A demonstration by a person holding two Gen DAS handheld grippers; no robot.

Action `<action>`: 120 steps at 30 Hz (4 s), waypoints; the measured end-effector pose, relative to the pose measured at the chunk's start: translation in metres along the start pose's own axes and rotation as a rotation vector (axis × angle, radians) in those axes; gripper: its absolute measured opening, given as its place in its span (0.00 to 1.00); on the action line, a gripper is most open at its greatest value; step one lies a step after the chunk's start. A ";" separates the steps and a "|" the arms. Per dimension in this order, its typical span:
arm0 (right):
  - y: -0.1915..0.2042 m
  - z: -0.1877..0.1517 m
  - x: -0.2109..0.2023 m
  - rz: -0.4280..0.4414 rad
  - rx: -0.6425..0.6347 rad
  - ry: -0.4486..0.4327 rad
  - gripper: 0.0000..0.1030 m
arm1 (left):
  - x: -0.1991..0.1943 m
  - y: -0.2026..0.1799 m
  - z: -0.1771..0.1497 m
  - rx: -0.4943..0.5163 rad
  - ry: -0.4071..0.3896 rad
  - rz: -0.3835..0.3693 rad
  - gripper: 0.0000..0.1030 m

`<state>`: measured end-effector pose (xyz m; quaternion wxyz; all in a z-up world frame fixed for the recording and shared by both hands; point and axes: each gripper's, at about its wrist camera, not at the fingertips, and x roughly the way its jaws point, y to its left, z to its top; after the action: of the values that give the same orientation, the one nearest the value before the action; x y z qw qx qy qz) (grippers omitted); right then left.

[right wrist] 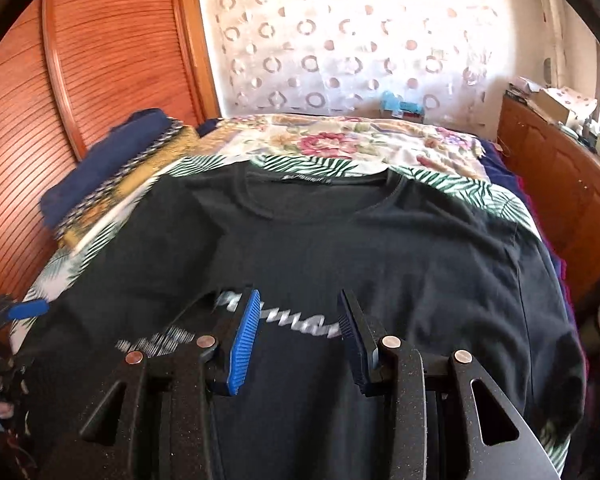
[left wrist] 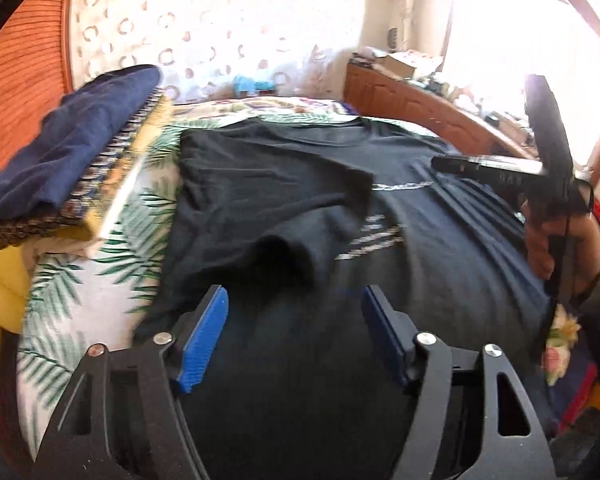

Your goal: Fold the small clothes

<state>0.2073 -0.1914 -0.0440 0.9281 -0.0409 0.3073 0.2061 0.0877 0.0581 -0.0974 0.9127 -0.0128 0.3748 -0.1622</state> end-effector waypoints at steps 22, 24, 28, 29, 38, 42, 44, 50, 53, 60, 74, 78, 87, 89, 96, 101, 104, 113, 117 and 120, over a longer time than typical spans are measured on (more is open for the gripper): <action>-0.022 -0.056 -0.052 -0.090 -0.004 0.045 0.42 | 0.027 -0.034 0.022 0.023 0.096 -0.041 0.08; -0.020 -0.055 -0.051 -0.093 -0.006 0.048 0.42 | 0.023 -0.039 0.021 0.025 0.109 -0.033 0.09; -0.024 -0.055 -0.048 -0.092 -0.003 0.049 0.42 | 0.019 -0.042 0.020 0.032 0.127 -0.017 0.20; -0.025 -0.055 -0.048 -0.091 0.000 0.050 0.42 | 0.018 -0.042 0.019 0.032 0.123 -0.024 0.25; -0.027 -0.054 -0.047 -0.090 0.002 0.048 0.42 | -0.006 -0.045 0.022 0.052 0.050 -0.039 0.66; -0.028 -0.055 -0.052 -0.085 0.007 0.032 0.42 | -0.004 -0.036 0.029 0.053 0.020 -0.008 0.75; -0.033 -0.055 -0.059 -0.081 0.014 0.013 0.42 | -0.001 -0.034 0.033 0.060 0.005 0.019 0.76; -0.074 -0.056 -0.087 -0.142 0.059 -0.035 0.42 | 0.023 -0.034 0.041 0.069 0.016 0.036 0.76; -0.103 -0.057 -0.097 -0.207 0.093 -0.036 0.43 | 0.042 -0.042 0.044 0.083 0.030 0.036 0.76; -0.169 -0.060 -0.110 -0.300 0.179 -0.015 0.43 | 0.079 -0.066 0.050 0.126 0.092 0.006 0.76; -0.224 -0.055 -0.087 -0.192 0.332 0.086 0.43 | 0.109 -0.087 0.053 0.180 0.146 0.035 0.80; -0.233 -0.051 -0.079 -0.176 0.348 0.121 0.43 | 0.111 -0.087 0.053 0.178 0.148 0.032 0.82; -0.240 -0.050 -0.083 -0.107 0.390 0.128 0.39 | 0.102 -0.087 0.043 0.158 0.110 0.060 0.82; -0.238 -0.051 -0.083 -0.077 0.393 0.127 0.31 | 0.102 -0.082 0.045 0.130 0.109 0.078 0.82; -0.232 -0.047 -0.085 -0.133 0.325 0.132 0.14 | 0.104 -0.082 0.045 0.128 0.110 0.076 0.82; -0.226 -0.043 -0.089 -0.183 0.284 0.111 0.04 | 0.103 -0.082 0.045 0.128 0.109 0.075 0.82; -0.218 -0.036 -0.097 -0.231 0.251 0.062 0.04 | 0.103 -0.082 0.045 0.131 0.109 0.074 0.82; -0.185 -0.017 -0.112 -0.211 0.144 -0.056 0.04 | 0.050 -0.087 0.074 0.055 -0.163 0.028 0.82; -0.160 -0.008 -0.109 -0.177 0.067 -0.085 0.04 | 0.026 -0.084 0.100 -0.015 -0.278 -0.006 0.82; -0.138 -0.001 -0.104 -0.130 0.010 -0.098 0.04 | 0.020 -0.081 0.114 -0.029 -0.314 0.044 0.82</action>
<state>0.1873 -0.3549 0.0092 0.9537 -0.0459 0.2593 0.1454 0.1561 -0.0364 -0.0175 0.9631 -0.0430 0.2302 -0.1328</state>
